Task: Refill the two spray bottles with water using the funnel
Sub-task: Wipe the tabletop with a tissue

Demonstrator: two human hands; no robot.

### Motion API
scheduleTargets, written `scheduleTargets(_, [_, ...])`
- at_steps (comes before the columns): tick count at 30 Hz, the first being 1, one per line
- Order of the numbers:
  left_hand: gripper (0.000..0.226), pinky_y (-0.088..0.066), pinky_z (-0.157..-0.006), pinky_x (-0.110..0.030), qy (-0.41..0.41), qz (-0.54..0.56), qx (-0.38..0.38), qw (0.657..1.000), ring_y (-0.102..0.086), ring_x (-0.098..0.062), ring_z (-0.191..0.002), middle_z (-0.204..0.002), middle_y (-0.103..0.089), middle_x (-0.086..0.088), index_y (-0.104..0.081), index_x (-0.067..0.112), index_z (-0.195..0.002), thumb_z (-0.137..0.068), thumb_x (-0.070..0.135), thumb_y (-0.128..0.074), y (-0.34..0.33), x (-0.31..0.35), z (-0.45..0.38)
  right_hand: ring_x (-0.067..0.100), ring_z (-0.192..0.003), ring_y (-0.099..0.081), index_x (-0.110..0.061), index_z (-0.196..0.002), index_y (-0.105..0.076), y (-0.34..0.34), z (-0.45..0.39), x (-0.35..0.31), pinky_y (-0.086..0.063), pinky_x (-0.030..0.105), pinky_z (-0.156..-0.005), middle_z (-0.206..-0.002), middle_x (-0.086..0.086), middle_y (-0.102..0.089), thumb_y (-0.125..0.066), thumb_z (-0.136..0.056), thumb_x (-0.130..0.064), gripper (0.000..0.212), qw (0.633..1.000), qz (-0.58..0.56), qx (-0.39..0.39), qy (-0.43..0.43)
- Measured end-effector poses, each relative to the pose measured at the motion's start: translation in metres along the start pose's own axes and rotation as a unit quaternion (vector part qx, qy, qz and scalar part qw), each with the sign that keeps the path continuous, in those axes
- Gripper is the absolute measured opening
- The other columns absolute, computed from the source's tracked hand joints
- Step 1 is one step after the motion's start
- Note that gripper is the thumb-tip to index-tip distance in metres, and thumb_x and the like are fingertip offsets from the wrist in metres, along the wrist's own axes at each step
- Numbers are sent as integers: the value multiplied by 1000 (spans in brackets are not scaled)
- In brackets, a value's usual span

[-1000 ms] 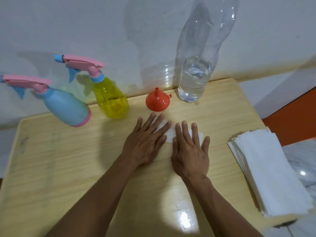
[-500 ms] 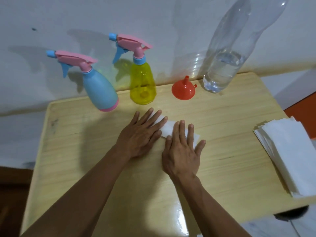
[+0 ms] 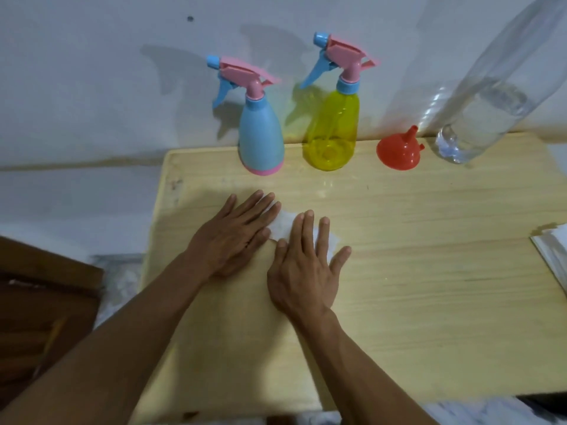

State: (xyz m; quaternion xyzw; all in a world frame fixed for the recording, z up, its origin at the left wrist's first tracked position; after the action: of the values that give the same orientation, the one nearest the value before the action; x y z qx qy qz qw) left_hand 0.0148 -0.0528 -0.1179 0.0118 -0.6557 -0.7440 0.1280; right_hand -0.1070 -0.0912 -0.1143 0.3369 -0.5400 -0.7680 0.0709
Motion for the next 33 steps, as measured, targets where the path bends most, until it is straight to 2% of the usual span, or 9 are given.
scheduleTargets(6, [61, 4, -122, -36, 56, 19, 20, 998, 8, -5, -151, -165, -2, 9, -4, 27, -157, -99, 47, -4, -3, -23, 47, 17, -156, 19, -19, -163, 1, -25, 17, -35, 12, 57, -121, -171, -8, 8, -15, -108, -41, 62, 993, 30, -35, 110])
scheduleTargets(10, [61, -6, -123, -44, 124, 9, 50, 991, 2, -10, -152, -165, -6, 5, -11, 22, -158, -101, 45, -9, -9, -16, 81, 18, -158, 3, -18, -162, -12, -24, 23, -35, 6, 55, -122, -171, -5, -7, -13, -105, -44, 63, 978, 64, -20, 196])
scheduleTargets(14, [62, -17, -120, -54, 195, -8, 75, 978, -12, -23, -152, -164, -17, -5, -22, 13, -156, -102, 42, -16, -16, 11, 96, 19, -158, -8, -16, -161, -19, -13, 22, -13, -1, 57, -123, -170, -4, -15, -9, -103, -44, 66, 959, 116, -26, 257])
scheduleTargets(16, [63, -15, -120, -54, 230, 5, 88, 969, -12, -24, -152, -164, -16, -5, -22, 14, -156, -101, 44, -13, -18, 29, 97, 18, -158, -6, -16, -162, -19, -6, 22, 1, -1, 58, -123, -170, -6, -13, -5, -101, -45, 68, 955, 126, -36, 267])
scheduleTargets(18, [66, -6, -123, -51, 272, 34, 92, 957, -3, -20, -153, -165, -10, 0, -16, 19, -157, -99, 48, -5, -21, 46, 96, 17, -158, -3, -17, -162, -17, -1, 24, 14, 0, 57, -123, -170, -7, -10, -1, -99, -45, 70, 953, 127, -48, 270])
scheduleTargets(22, [69, 0, -121, -50, 345, 67, 104, 930, 1, -18, -153, -166, -9, 4, -15, 27, -157, -95, 52, 1, -26, 66, 92, 17, -158, -4, -19, -162, -19, 9, 28, 33, -6, 60, -122, -170, -7, -14, -5, -102, -42, 65, 950, 126, -53, 279])
scheduleTargets(25, [70, -3, -120, -53, 361, 63, 108, 924, -3, -21, -153, -165, -13, 1, -19, 26, -156, -93, 50, 0, -26, 83, 85, 15, -158, -2, -22, -162, -16, 14, 29, 46, -3, 58, -123, -170, -9, -13, -3, -101, -42, 65, 947, 127, -72, 285])
scheduleTargets(29, [73, -2, -120, -53, 363, 63, 95, 925, 0, -23, -153, -166, -10, 0, -16, 24, -157, -90, 48, 3, -27, 109, 72, 14, -158, 0, -22, -162, -12, 27, 28, 70, 0, 58, -124, -170, -7, -10, -16, -108, -37, 57, 938, 140, -76, 308])
scheduleTargets(33, [68, -3, -122, -53, 371, 63, 94, 922, 2, -25, -153, -166, -7, -2, -12, 22, -157, -94, 44, 1, -29, 141, 56, 14, -158, -4, -21, -162, -15, 44, 24, 100, -1, 57, -123, -170, -6, -12, -10, -104, -41, 61, 934, 152, -67, 316])
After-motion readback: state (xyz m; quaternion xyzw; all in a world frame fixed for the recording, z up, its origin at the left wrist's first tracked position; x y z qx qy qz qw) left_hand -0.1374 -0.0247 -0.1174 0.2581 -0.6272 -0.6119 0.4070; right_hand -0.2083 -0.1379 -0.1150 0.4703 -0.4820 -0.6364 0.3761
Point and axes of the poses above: each hand's wrist, its own z-axis away from the middle knuckle, its own y-axis out of the back of the hand, x = y × z, the point moved 10 cm from there along -z, towards the middle knuckle
